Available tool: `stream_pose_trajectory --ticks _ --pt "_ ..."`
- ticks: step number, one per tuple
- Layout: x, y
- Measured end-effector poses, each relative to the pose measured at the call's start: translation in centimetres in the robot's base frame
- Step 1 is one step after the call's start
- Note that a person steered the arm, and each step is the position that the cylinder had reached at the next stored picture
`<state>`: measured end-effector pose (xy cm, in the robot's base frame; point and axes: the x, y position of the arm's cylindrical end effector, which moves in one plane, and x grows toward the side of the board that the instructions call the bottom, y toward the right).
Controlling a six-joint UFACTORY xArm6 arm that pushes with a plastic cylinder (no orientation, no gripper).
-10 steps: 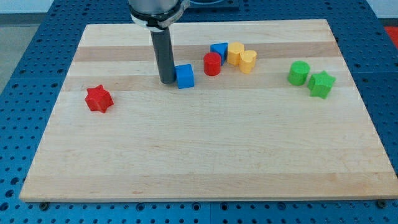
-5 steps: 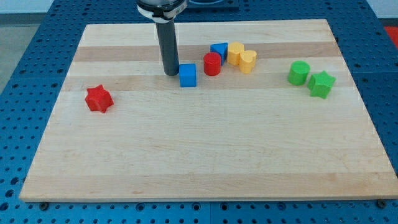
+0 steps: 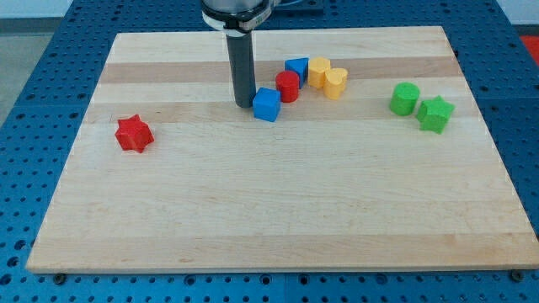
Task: Slide the blue cube to the bottom of the red circle
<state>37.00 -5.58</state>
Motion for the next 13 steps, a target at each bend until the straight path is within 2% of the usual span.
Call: stream_pose_trajectory --ticks 2,6,13 --pt "2.0 0.0" --pt "2.0 2.4" --pt "1.9 3.2"
